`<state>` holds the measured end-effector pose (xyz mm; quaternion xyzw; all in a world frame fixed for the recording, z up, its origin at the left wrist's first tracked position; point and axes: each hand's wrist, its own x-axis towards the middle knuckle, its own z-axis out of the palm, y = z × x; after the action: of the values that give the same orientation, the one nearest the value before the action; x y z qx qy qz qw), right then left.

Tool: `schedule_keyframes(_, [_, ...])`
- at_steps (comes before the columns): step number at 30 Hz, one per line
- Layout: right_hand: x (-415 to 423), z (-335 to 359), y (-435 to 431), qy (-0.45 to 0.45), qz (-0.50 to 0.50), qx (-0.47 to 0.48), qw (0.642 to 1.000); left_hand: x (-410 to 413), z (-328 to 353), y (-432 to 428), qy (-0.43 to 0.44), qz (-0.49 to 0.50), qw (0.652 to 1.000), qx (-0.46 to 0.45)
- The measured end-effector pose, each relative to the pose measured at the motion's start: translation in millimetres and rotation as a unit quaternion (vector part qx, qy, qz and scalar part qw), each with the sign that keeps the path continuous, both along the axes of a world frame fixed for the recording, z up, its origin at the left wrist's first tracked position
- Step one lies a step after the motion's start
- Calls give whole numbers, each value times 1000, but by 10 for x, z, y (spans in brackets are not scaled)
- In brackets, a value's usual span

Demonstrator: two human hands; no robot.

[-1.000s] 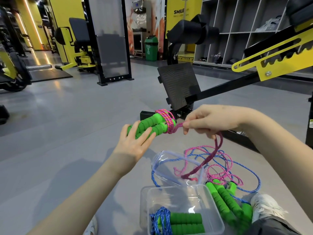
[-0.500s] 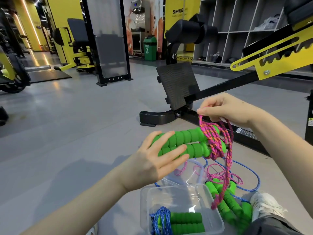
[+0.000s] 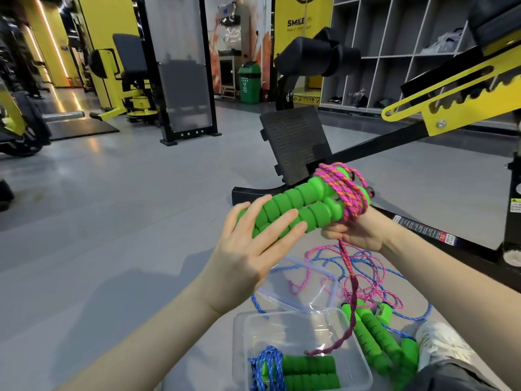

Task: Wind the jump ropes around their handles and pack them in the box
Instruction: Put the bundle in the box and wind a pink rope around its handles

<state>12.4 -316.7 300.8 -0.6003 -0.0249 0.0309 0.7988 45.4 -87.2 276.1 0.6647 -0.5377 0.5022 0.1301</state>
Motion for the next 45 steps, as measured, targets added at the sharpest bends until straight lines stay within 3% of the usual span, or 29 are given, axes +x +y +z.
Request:
schedule_keyframes(5, [116, -10, 211, 40, -15, -21, 999, 177, -44, 33, 1, 49, 997, -55])
schedule_keyframes(11, [32, 119, 335, 86, 1, -111, 990, 518, -107, 173, 22, 155, 985, -68])
schedule_keyframes(14, [-26, 272, 429, 83, 32, -221, 971, 689, -147, 282, 10, 200, 979, -38])
schedule_keyframes(18, [-142, 631, 433, 56, 72, -403, 911, 737, -273, 329, -15, 219, 975, 25])
schedule_keyframes(21, [-264, 857, 377, 40, 77, -469, 879, 755, -351, 341, -21, 205, 977, 48])
schedule_keyframes(24, [-308, 981, 312, -40, 11, -552, 833, 730, -361, 352, -47, 157, 983, 80])
schedule_keyframes(30, [-258, 956, 228, -159, -25, -581, 798, 356, -250, 216, -107, 31, 981, 162])
schedule_keyframes(35, [-216, 802, 0, -139, -27, -482, 865, 33, -145, 162, -78, -25, 985, 151])
schedule_keyframes(41, [-70, 396, -213, -57, 8, -258, 965, -160, -28, 135, -30, -65, 994, 84])
schedule_keyframes(43, [17, 195, -286, -13, -12, -187, 982, -164, -23, 109, -7, -54, 997, 54])
schedule_keyframes(45, [105, -8, -321, 16, -62, -182, 981, -125, -20, 84, 12, -28, 999, 30])
